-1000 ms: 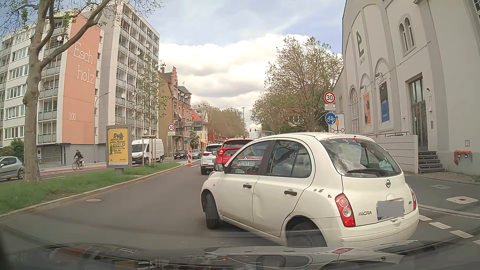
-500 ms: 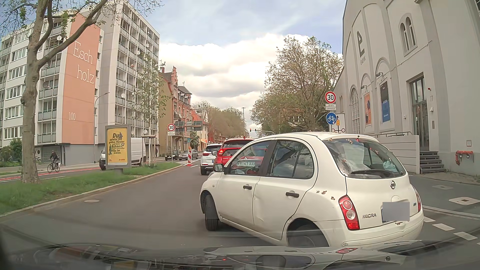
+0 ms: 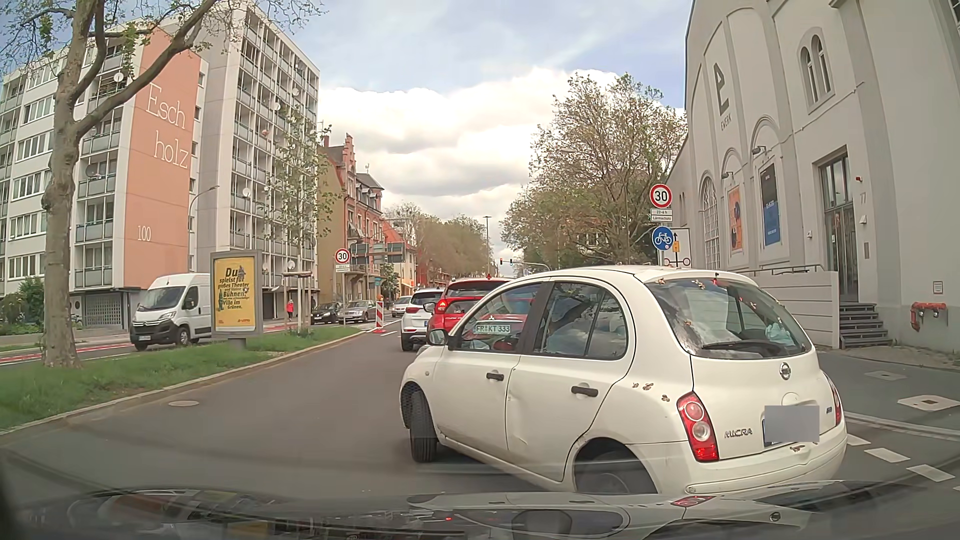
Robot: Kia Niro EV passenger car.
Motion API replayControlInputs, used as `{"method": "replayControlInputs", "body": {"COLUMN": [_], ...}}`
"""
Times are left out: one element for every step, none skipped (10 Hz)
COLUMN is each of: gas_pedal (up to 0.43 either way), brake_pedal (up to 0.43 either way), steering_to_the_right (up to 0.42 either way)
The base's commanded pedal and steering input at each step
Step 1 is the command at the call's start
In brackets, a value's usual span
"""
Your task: Follow the waypoints while adhering to traffic rules and regulations
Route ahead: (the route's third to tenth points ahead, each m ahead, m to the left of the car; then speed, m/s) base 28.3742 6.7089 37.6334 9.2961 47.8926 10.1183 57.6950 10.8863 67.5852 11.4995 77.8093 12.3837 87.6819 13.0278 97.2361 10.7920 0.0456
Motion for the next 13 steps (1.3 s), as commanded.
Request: {"method": "replayControlInputs", "body": {"gas_pedal": [0.000,0.000,0.000,0.000,0.000,0.000,0.000,0.000,0.000,0.000,0.000,0.000,0.000], "brake_pedal": [0.226,0.226,0.226,0.226,0.226,0.226,0.226,0.226,0.226,0.226,0.226,0.226,0.226], "steering_to_the_right": [-0.025,-0.025,-0.025,-0.025,-0.025,-0.025,-0.025,-0.025,-0.025,-0.025,-0.025,-0.025,-0.025]}}
